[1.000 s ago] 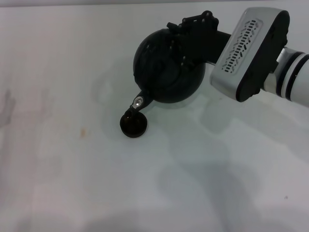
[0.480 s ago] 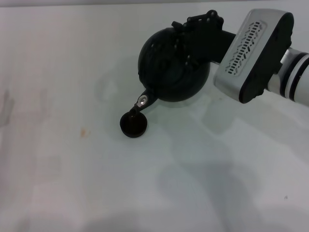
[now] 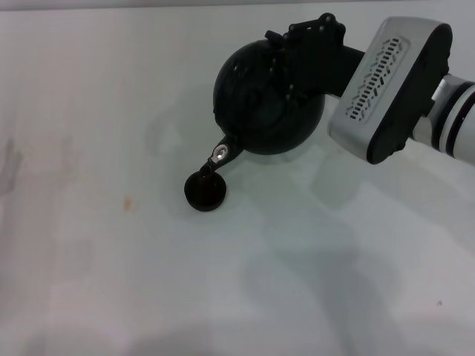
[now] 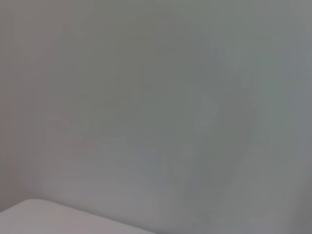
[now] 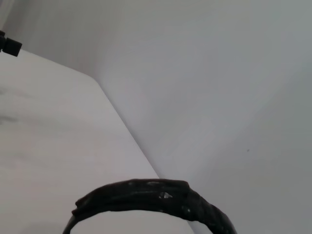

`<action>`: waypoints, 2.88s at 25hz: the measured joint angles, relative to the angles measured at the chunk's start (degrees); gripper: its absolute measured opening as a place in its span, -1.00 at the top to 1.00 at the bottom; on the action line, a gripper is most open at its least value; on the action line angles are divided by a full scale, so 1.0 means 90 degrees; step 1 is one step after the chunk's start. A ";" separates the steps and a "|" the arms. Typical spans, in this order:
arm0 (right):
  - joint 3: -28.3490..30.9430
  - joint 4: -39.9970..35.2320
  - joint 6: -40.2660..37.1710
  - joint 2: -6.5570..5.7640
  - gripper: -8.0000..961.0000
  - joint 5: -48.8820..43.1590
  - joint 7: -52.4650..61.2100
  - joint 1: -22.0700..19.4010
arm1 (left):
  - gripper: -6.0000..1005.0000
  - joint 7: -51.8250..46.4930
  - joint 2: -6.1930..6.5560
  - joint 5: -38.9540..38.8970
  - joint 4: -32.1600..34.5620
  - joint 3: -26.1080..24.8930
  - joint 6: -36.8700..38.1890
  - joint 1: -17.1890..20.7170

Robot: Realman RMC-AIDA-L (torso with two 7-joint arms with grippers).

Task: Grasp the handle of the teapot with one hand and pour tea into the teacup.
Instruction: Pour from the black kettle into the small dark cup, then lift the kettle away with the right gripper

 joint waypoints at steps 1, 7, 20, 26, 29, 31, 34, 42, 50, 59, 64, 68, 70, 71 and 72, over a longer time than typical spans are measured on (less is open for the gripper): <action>-0.0003 -0.0017 0.0000 0.0005 0.68 0.0003 -0.0037 -0.0020 | -0.71 0.0000 0.0000 0.0000 0.0000 0.0000 0.0000 0.0000; -0.0020 -0.0086 0.0000 0.0003 0.70 0.0004 -0.0104 -0.0072 | -0.71 0.0000 0.0000 -0.0004 0.0000 0.0000 0.0000 -0.0006; -0.0185 -0.0097 0.0208 0.0000 0.70 -0.0035 -0.0276 -0.0077 | -0.71 0.0000 0.0000 -0.0010 -0.0001 0.0000 0.0000 -0.0034; -0.0190 -0.0106 0.0233 0.0000 0.70 -0.0025 -0.0361 -0.0081 | -0.71 0.0000 0.0000 -0.0010 -0.0001 0.0000 0.0000 -0.0043; -0.0190 -0.0108 0.0234 -0.0001 0.70 -0.0029 -0.0363 -0.0082 | -0.72 0.0000 0.0000 -0.0010 -0.0001 0.0000 0.0000 -0.0050; -0.0189 -0.0108 0.0235 0.0000 0.70 -0.0034 -0.0363 -0.0081 | -0.72 0.0000 0.0000 -0.0010 -0.0001 0.0000 0.0000 -0.0050; -0.0188 -0.0108 0.0237 0.0002 0.70 -0.0024 -0.0443 -0.0087 | -0.71 0.0000 0.0000 -0.0010 -0.0001 0.0000 0.0000 -0.0049; -0.0340 -0.0137 0.0512 0.0007 0.71 -0.0037 -0.0513 -0.0102 | -0.71 0.0000 0.0000 -0.0080 -0.0001 0.0000 0.0000 -0.0049; -0.0374 -0.0138 0.0546 0.0000 0.72 -0.0029 -0.0529 -0.0101 | -0.71 0.0000 0.0000 -0.0096 -0.0001 0.0000 0.0000 -0.0057; -0.0363 -0.0075 0.0547 0.0003 0.72 0.0217 -0.0470 -0.0177 | -0.71 0.0000 0.0000 -0.0098 -0.0001 0.0000 0.0001 -0.0059; -0.0314 -0.0050 0.0548 -0.0002 0.72 0.0507 -0.0462 -0.0224 | -0.71 0.0000 0.0000 -0.0098 -0.0001 0.0000 0.0001 -0.0059; -0.0301 -0.0033 0.0542 -0.0009 0.72 0.0766 -0.0452 -0.0239 | -0.71 0.0000 0.0000 -0.0098 -0.0001 0.0000 0.0001 -0.0059; -0.0279 -0.0009 0.0535 -0.0012 0.72 0.0927 -0.0450 -0.0244 | -0.71 0.0000 0.0000 -0.0098 -0.0001 0.0000 0.0001 -0.0059; -0.0249 0.0008 0.0530 -0.0012 0.72 0.1011 -0.0450 -0.0250 | -0.71 0.0000 0.0000 -0.0098 -0.0001 0.0000 0.0001 -0.0059; -0.0222 0.0022 0.0518 -0.0013 0.72 0.1110 -0.0450 -0.0258 | -0.71 0.0000 0.0000 -0.0098 -0.0001 0.0000 0.0001 -0.0059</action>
